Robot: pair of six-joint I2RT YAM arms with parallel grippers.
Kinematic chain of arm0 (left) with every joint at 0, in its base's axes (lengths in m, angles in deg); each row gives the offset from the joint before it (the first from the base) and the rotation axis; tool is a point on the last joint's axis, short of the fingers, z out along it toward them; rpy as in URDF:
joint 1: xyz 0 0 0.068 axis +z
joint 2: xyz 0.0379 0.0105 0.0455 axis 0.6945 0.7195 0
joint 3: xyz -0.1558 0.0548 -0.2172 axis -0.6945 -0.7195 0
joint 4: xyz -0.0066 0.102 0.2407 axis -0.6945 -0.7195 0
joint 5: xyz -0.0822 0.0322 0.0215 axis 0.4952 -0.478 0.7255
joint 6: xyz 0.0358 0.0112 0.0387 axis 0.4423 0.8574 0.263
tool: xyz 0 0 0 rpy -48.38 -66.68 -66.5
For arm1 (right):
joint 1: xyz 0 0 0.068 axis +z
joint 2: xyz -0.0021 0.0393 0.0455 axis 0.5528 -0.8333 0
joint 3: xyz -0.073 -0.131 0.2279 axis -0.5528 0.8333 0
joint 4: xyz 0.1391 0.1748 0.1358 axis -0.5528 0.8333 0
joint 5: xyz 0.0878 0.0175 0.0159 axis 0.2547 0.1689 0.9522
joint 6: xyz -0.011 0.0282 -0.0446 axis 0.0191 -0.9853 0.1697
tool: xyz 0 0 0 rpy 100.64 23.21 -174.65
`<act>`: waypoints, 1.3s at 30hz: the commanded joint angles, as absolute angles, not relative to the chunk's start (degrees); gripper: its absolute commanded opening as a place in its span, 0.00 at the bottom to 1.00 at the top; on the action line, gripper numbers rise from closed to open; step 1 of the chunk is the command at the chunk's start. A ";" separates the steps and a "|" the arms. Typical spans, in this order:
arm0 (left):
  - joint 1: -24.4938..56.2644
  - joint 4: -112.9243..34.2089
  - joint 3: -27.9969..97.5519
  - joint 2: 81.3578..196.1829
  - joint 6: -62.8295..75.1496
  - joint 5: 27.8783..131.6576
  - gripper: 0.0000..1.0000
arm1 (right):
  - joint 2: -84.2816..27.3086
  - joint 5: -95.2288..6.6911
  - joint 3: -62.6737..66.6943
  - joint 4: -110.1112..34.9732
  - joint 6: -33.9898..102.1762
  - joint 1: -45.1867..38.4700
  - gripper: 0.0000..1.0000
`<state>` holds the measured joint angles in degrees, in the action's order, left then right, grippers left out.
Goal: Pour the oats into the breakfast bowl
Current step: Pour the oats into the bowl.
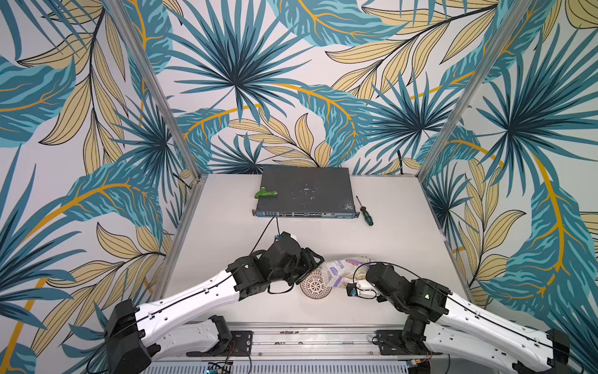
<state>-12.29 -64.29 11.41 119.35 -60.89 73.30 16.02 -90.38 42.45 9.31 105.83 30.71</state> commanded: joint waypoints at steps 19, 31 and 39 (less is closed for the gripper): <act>-13.94 -62.11 6.66 118.63 -66.35 74.24 0.58 | 15.66 -103.97 41.28 -1.95 112.33 35.48 0.00; -14.66 -61.94 6.76 118.74 -67.08 72.99 0.58 | 15.60 -108.31 43.54 -5.56 115.42 37.07 0.00; -14.77 -61.28 6.68 120.03 -67.51 73.43 0.58 | 15.13 -111.61 44.71 -6.80 116.58 38.46 0.00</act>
<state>-14.60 -62.74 7.34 119.46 -67.32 73.87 14.36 -104.28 45.07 1.12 116.27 37.73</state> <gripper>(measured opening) 0.576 0.430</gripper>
